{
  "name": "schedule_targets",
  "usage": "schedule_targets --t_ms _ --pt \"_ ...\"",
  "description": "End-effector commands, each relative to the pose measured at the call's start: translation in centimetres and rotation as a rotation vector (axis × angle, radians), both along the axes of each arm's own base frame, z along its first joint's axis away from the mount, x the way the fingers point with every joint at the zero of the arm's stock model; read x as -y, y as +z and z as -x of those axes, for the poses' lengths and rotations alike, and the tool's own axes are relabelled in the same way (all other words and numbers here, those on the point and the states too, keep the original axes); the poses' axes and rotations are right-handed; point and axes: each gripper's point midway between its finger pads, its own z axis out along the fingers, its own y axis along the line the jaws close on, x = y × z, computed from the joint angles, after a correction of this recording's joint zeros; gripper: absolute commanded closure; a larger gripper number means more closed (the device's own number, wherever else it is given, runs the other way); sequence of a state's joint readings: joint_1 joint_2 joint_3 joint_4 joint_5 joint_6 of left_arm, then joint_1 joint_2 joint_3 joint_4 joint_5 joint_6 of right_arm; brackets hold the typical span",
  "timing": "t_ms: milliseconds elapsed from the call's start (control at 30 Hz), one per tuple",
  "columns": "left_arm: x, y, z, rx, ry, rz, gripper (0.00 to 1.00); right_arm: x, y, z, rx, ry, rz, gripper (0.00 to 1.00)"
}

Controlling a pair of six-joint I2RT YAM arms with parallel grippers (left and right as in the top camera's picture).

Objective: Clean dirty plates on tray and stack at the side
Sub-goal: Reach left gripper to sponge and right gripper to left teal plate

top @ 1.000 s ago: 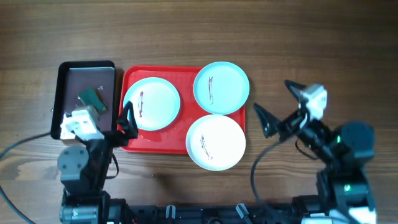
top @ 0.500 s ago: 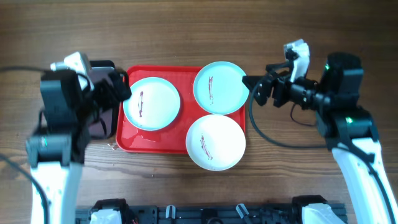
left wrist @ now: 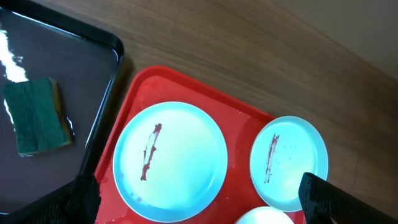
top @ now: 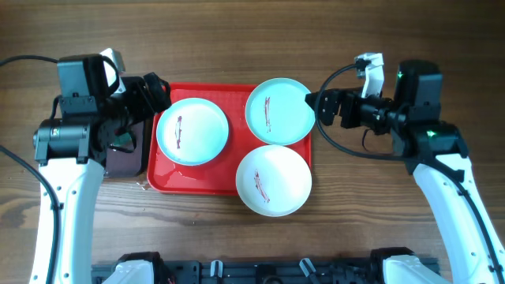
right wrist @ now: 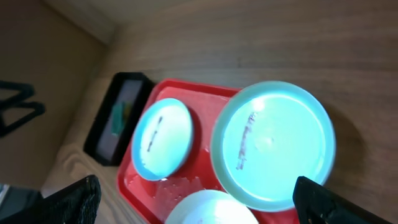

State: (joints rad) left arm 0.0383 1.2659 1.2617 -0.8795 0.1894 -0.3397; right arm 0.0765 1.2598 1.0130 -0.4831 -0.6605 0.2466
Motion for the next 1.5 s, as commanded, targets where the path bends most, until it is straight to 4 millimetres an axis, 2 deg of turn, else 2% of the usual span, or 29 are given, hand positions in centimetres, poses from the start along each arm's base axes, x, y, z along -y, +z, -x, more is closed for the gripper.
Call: schedule_targets --t_ms 0,133,300,400,600,833,900,967,1000,1033,1100,1233,1333,1467 --pt "0.6 0.3 0.1 -0.003 -0.016 0.019 0.00 0.1 0.3 -0.8 -0.004 -0.062 0.073 0.00" --pt "-1.0 -0.6 0.1 -0.038 0.063 -0.037 0.00 -0.9 0.8 -0.9 -0.015 -0.088 0.149 0.00" --pt "-4.0 -1.8 0.6 -0.101 0.210 -0.086 0.00 -3.6 0.7 -1.2 -0.048 -0.048 0.235 0.00" --pt "-5.9 -1.6 1.2 -0.130 0.287 -0.109 0.00 -5.9 -0.1 -1.4 -0.090 -0.002 0.289 0.00" --pt "-9.3 0.2 2.1 -0.153 0.401 -0.174 0.00 -9.7 -2.6 -1.8 -0.169 0.049 0.360 0.00" --pt "-9.7 0.0 1.7 -0.151 0.411 -0.179 0.00 -16.6 -5.5 -1.0 -0.196 0.217 0.283 0.00" --pt "-9.7 -0.2 1.6 -0.156 0.411 -0.180 0.00 -18.1 -6.9 -1.0 -0.195 0.239 0.287 0.16" --pt "-9.7 -0.5 1.5 -0.168 0.409 -0.180 0.00 -19.5 -8.6 -0.9 -0.200 0.264 0.301 0.26" --pt "-9.7 -0.7 1.5 -0.176 0.409 -0.180 0.00 -20.1 -9.6 -0.8 -0.204 0.273 0.313 0.34" --pt "-9.7 -1.0 1.5 -0.185 0.408 -0.180 0.00 -20.6 -10.5 -0.8 -0.207 0.274 0.325 0.42" --pt "-9.7 -1.5 1.4 -0.202 0.406 -0.181 0.00 -21.1 -12.1 -1.0 -0.218 0.246 0.352 0.50" --pt "-9.8 -2.6 1.3 -0.236 0.402 -0.183 0.00 -21.0 -14.9 -1.7 -0.231 0.199 0.413 0.50" --pt "-9.8 -3.4 1.0 -0.259 0.400 -0.184 0.00 -20.9 -16.2 -2.0 -0.236 0.191 0.433 0.50" --pt "-9.8 -4.6 0.7 -0.296 0.396 -0.184 0.00 -21.1 -16.9 -2.3 -0.236 0.191 0.434 0.50"
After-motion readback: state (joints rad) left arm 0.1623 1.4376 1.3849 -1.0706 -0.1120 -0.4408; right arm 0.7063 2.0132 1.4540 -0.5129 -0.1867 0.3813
